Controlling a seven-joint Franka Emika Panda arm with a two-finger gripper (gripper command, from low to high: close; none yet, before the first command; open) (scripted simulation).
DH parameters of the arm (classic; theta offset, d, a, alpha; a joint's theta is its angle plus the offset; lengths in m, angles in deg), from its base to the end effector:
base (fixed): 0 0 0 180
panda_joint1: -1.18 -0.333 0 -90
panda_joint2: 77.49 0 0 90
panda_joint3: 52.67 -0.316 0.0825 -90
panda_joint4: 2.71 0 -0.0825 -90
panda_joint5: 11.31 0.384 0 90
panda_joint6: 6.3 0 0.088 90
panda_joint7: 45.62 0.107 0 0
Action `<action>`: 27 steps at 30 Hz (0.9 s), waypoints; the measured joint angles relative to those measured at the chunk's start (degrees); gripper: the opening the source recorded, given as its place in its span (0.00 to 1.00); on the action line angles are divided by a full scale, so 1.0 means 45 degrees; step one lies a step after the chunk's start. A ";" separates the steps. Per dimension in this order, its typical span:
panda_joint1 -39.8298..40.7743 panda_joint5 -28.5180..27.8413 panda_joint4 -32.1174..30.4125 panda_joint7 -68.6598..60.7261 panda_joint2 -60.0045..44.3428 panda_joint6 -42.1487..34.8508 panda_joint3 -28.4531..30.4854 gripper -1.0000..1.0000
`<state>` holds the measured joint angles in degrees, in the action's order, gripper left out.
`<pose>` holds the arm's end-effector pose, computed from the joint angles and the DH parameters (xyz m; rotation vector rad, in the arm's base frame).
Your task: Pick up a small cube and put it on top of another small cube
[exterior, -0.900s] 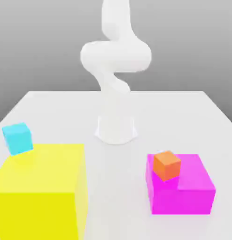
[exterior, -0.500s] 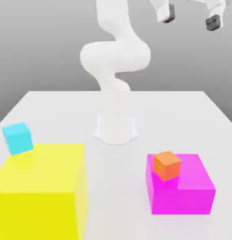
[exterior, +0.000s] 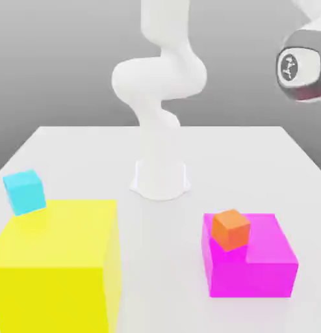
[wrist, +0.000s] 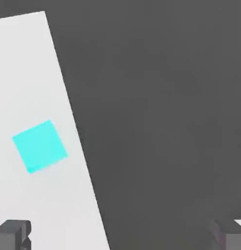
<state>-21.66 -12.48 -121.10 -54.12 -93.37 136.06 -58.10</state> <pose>0.5297 0.2831 0.3126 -2.9349 -0.9915 -0.2147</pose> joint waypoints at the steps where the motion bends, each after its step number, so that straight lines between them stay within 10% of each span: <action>1: -0.0103 -0.0161 0.0101 -0.0306 -0.0466 0.0077 -0.0105 0.50; 9: -0.0906 -0.1429 0.0937 -0.1683 -0.4188 0.1387 -0.0340 0.50; 10: -0.0965 -0.1494 0.1029 -0.1656 -0.4582 0.1677 -0.0273 0.00; 27: 0.0669 -0.0697 -0.0272 -0.0589 -0.0322 -0.1093 0.1291 0.00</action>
<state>-18.65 -15.62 -122.33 -56.77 -94.82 131.14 -52.30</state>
